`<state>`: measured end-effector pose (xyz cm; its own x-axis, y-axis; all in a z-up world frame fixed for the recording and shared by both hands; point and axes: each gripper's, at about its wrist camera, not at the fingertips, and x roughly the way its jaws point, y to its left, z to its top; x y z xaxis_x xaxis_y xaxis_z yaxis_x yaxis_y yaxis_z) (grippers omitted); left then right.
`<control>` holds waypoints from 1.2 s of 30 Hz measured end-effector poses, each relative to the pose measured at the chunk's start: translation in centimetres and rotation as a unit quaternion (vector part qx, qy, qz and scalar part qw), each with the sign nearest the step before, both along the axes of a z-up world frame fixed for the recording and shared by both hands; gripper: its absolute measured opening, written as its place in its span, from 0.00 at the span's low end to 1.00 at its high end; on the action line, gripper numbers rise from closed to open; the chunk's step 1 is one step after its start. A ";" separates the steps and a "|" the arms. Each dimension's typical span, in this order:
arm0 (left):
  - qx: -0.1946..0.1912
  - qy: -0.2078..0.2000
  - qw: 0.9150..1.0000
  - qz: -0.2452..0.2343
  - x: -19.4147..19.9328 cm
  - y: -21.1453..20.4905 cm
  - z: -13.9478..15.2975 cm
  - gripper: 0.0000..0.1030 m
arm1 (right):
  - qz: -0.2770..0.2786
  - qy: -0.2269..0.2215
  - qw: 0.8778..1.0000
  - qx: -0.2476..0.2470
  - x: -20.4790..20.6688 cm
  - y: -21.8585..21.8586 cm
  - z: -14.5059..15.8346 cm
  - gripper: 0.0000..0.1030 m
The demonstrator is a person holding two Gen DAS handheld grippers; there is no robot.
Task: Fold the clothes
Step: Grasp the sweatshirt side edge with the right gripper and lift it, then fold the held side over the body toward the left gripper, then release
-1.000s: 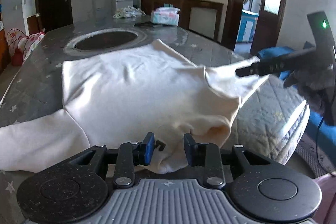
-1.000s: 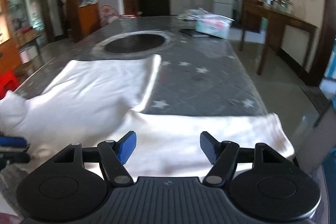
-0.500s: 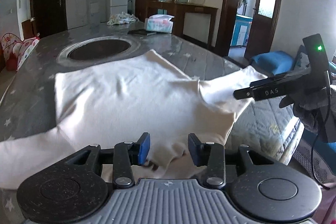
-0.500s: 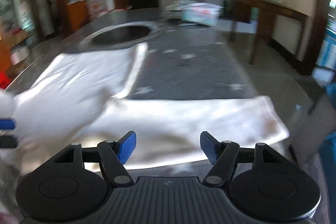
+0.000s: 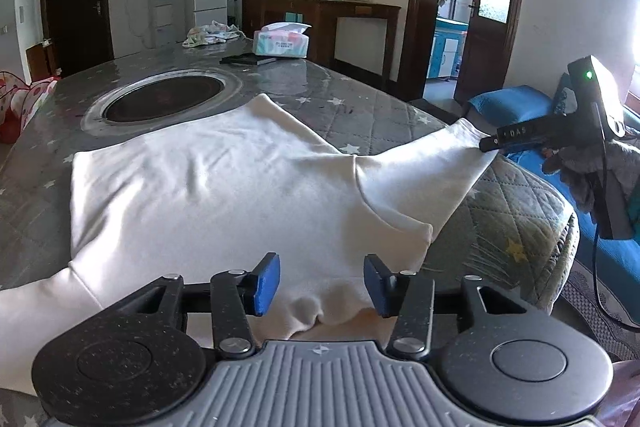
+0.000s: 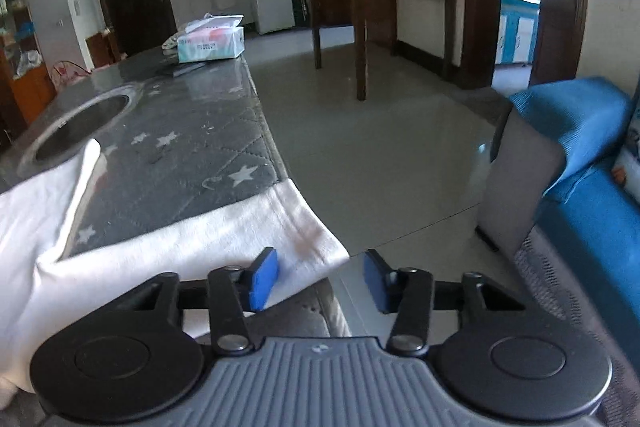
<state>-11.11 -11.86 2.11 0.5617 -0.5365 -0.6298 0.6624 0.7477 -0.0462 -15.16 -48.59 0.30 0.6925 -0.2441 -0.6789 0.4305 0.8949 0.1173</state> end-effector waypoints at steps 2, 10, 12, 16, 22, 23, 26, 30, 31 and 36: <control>0.003 0.002 1.000 -0.003 -0.1 -0.3 -0.2 0.50 | 0.002 -0.004 1.000 0.006 0.0 -0.1 0.0 0.33; 0.002 -0.001 1.000 -0.021 -0.2 -1.5 -0.2 0.51 | 0.006 -0.027 1.000 0.008 -0.6 0.3 1.1 0.08; 0.002 -0.001 1.000 -0.027 -0.2 -1.9 -0.3 0.51 | 0.013 -0.039 0.999 0.011 -0.7 0.6 1.8 0.08; 0.003 -0.004 0.999 -0.052 -0.5 -3.2 -0.6 0.51 | 0.042 -0.066 0.997 0.017 -0.4 1.6 4.0 0.08; -0.001 -0.006 0.994 -0.107 -1.3 -5.5 -1.0 0.51 | 0.106 -0.107 0.989 0.010 0.7 4.1 8.2 0.07; 0.000 -0.005 0.994 -0.113 -1.4 -5.8 -1.2 0.51 | 0.119 -0.115 0.986 0.007 0.9 4.6 8.9 0.07; -0.003 0.004 0.991 -0.132 -1.2 -6.8 -1.8 0.52 | 0.154 -0.140 0.978 -0.002 1.5 6.3 11.2 0.05; -0.008 0.008 0.991 -0.132 -1.0 -7.2 -2.2 0.57 | 0.191 -0.162 0.968 -0.020 2.3 8.4 13.2 0.04; -0.012 0.010 0.991 -0.131 -1.0 -7.1 -2.1 0.57 | 0.188 -0.160 0.969 -0.026 2.6 8.6 13.2 0.05; -0.030 0.006 0.993 -0.112 -1.0 -5.3 -1.0 0.57 | 0.159 -0.089 0.983 -0.026 3.9 7.6 9.8 0.14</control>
